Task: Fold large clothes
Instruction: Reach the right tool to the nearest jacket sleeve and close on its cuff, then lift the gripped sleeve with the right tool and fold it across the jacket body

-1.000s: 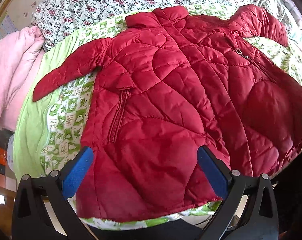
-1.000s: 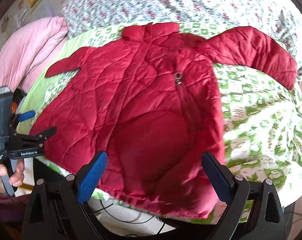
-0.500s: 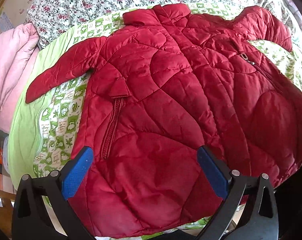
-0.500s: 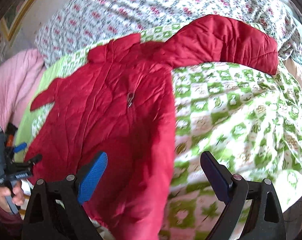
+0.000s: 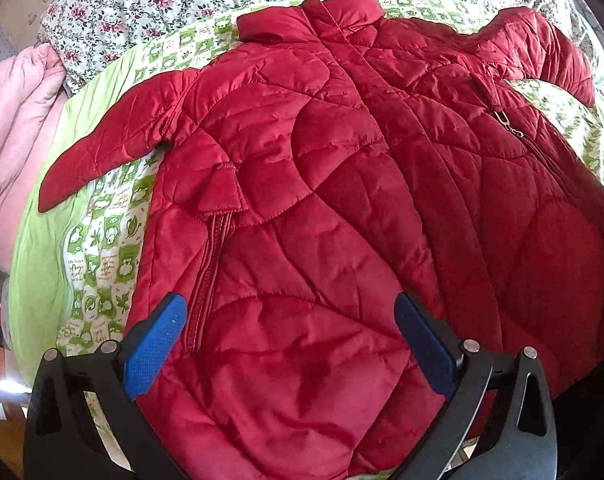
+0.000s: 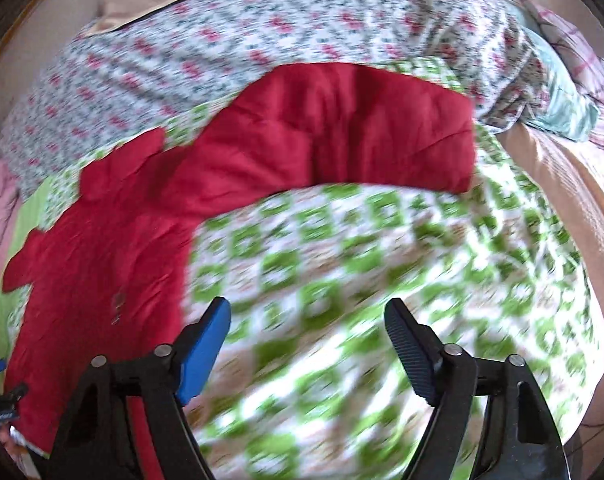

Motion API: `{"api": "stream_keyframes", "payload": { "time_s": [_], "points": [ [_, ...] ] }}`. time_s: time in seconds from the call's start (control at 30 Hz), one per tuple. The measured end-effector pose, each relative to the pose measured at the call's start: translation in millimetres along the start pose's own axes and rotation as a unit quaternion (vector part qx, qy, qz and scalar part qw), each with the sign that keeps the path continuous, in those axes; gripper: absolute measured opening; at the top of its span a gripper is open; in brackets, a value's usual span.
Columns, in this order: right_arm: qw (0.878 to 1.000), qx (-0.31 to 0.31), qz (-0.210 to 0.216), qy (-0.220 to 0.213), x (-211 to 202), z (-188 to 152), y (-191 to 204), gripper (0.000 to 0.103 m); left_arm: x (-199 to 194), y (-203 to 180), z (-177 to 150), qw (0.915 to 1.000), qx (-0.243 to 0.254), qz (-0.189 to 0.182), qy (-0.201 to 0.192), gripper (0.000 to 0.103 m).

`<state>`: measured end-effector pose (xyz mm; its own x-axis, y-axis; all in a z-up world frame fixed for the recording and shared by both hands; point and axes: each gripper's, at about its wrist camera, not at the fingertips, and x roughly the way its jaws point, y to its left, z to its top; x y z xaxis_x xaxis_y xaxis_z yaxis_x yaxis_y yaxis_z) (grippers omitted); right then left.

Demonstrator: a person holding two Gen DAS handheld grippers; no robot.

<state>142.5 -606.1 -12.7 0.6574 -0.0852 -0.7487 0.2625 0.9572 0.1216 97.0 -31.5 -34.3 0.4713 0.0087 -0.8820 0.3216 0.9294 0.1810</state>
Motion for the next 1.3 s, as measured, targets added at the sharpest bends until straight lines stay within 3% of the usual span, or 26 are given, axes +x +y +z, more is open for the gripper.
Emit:
{"api": "stream_keyframes", "payload": {
  "time_s": [0.2,0.33,0.5,0.63,0.67,0.73,0.8,1.03,1.3],
  "points": [
    [0.998,0.039,-0.044,-0.008,32.5,30.4,-64.5,0.06,15.5,-8.9,11.3,0.9999,0.002,-0.001,0.015,0.103],
    [0.995,0.044,-0.085,-0.019,52.6,60.6,-99.4,0.061,23.8,-18.9,19.5,0.9997,0.009,-0.003,0.022,0.103],
    [0.995,0.055,-0.073,-0.027,72.9,91.7,-128.2,0.061,30.7,-29.7,31.6,0.9994,0.021,0.006,0.027,0.103],
    [0.997,0.062,-0.036,-0.024,92.4,106.5,-140.2,0.06,31.3,-32.2,40.8,0.9993,0.024,0.011,0.026,0.103],
    [0.997,0.061,-0.028,-0.023,96.6,107.6,-140.5,0.055,31.3,-32.3,42.7,0.9994,0.024,0.011,0.024,0.103],
    [0.997,0.073,-0.015,-0.014,102.8,108.9,-142.7,0.009,31.9,-32.6,45.2,0.9995,0.021,0.008,0.021,0.103],
    [0.995,0.096,-0.016,-0.013,100.1,108.2,-144.8,0.004,33.8,-34.0,47.5,0.9996,0.021,0.003,0.02,0.103],
    [0.997,0.06,0.022,-0.04,42.7,96.1,-94.5,0.002,37.7,-42.2,45.4,0.9992,0.036,-0.008,0.018,0.103],
    [0.989,-0.052,0.122,-0.058,-8.6,93.0,32.9,0.002,30.7,-29.4,41.7,0.9996,0.027,-0.01,0.004,0.103]
  ]
}}
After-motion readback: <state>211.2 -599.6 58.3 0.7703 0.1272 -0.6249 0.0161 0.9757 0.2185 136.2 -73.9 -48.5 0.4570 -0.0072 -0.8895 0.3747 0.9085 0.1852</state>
